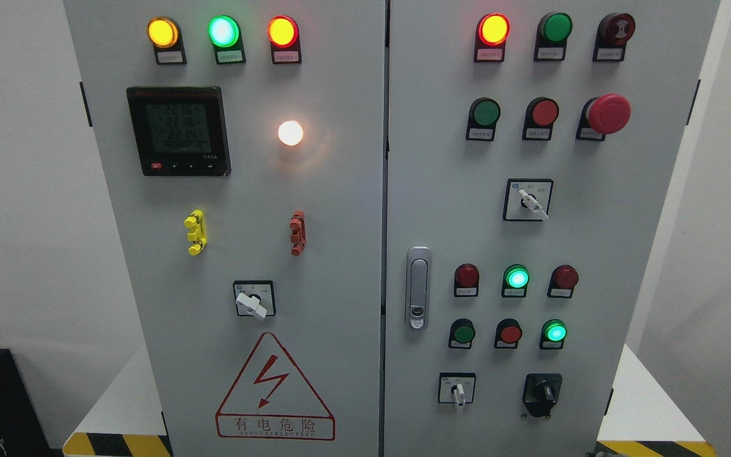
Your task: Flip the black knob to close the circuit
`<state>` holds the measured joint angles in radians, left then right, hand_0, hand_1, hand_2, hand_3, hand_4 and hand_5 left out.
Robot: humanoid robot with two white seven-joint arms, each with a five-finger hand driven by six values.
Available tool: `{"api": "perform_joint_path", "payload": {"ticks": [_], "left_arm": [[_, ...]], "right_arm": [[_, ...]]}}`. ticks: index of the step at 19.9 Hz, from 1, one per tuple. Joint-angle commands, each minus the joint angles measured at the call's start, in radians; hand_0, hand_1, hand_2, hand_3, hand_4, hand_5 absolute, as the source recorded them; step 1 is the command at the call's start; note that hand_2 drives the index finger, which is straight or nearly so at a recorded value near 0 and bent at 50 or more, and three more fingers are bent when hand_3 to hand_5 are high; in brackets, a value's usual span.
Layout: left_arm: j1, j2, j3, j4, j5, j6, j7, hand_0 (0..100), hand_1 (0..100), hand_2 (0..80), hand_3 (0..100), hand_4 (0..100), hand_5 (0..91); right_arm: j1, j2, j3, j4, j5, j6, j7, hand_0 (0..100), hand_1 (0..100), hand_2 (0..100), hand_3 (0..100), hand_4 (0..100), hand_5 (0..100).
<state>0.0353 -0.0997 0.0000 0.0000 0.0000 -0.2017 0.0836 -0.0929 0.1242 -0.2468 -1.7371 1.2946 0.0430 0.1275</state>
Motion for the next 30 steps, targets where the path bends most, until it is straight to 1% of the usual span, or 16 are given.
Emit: {"api": "perform_joint_path", "payload": {"ticks": [1, 4, 9, 12, 14, 16, 18, 19, 30], "left_arm": [[0.000, 0.000, -0.020, 0.021, -0.021, 0.001, 0.001, 0, 0, 0.0, 0, 0, 0.0], [0.000, 0.000, -0.020, 0.021, -0.021, 0.001, 0.001, 0, 0, 0.0, 0, 0, 0.0], [0.000, 0.000, -0.020, 0.021, -0.021, 0.001, 0.001, 0, 0, 0.0, 0, 0, 0.0], [0.000, 0.000, -0.021, 0.021, -0.021, 0.001, 0.001, 0, 0, 0.0, 0, 0, 0.0], [0.000, 0.000, -0.020, 0.021, -0.021, 0.001, 0.001, 0, 0, 0.0, 0, 0, 0.0], [0.000, 0.000, -0.020, 0.021, -0.021, 0.001, 0.001, 0, 0, 0.0, 0, 0, 0.0], [0.000, 0.000, -0.020, 0.021, -0.021, 0.001, 0.001, 0, 0, 0.0, 0, 0, 0.0], [0.000, 0.000, -0.020, 0.021, -0.021, 0.001, 0.001, 0, 0, 0.0, 0, 0, 0.0], [0.000, 0.000, -0.021, 0.021, -0.021, 0.001, 0.001, 0, 0, 0.0, 0, 0, 0.0]], "right_arm": [[-0.042, 0.012, 0.009, -0.022, 0.058, 0.021, 0.001, 0, 5, 78, 94, 76, 75], [-0.048, 0.012, 0.021, -0.021, 0.061, 0.031, 0.003, 0, 5, 78, 94, 76, 75], [-0.085, 0.014, 0.030, 0.004, 0.092, 0.046, 0.004, 0, 6, 77, 94, 76, 75], [-0.090, 0.015, 0.041, 0.011, 0.104, 0.057, 0.004, 0, 6, 77, 94, 76, 75], [-0.091, 0.015, 0.060, 0.014, 0.107, 0.061, 0.004, 0, 6, 77, 94, 76, 75], [-0.105, 0.017, 0.061, 0.024, 0.109, 0.069, 0.006, 0, 6, 77, 94, 76, 75], [-0.114, 0.017, 0.061, 0.027, 0.115, 0.071, 0.024, 0, 7, 77, 94, 75, 75], [-0.119, 0.017, 0.060, 0.036, 0.123, 0.071, 0.026, 0, 7, 77, 94, 75, 75], [-0.157, 0.017, 0.061, 0.079, 0.141, 0.083, 0.029, 0, 8, 77, 94, 75, 75]]}}
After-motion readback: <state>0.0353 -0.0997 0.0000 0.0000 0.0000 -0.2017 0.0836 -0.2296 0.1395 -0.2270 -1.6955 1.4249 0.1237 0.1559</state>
